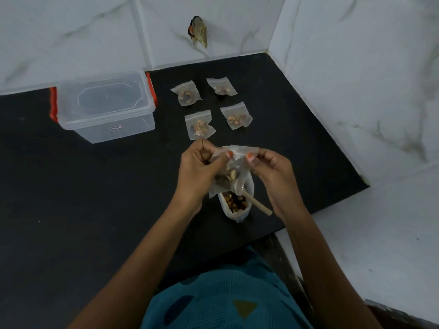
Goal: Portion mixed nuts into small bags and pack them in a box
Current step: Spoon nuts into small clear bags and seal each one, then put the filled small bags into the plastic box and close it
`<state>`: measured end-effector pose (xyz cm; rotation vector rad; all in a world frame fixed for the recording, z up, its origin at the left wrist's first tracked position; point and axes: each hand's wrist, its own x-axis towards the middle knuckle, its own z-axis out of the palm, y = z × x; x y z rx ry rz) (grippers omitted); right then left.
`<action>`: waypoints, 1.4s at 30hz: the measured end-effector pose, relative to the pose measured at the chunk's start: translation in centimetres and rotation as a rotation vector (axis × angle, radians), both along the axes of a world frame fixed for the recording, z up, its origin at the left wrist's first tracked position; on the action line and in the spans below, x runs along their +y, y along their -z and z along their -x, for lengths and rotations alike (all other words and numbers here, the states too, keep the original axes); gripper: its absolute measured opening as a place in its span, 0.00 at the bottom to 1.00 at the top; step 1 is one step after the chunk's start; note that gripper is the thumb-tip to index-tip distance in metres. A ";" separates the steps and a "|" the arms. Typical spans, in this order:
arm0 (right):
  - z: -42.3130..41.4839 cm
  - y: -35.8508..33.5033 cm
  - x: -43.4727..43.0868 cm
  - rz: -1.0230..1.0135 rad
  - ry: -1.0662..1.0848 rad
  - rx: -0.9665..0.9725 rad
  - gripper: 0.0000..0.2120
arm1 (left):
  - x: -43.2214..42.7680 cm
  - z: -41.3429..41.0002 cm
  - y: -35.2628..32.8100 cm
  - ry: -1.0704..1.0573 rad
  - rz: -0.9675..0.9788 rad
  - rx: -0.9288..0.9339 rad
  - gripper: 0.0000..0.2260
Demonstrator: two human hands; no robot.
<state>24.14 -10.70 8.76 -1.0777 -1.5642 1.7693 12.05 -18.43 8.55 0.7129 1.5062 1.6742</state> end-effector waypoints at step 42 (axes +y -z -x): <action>12.9 11.7 36.6 -0.305 0.219 -0.360 0.13 | 36.6 9.3 11.4 -0.171 0.474 0.198 0.13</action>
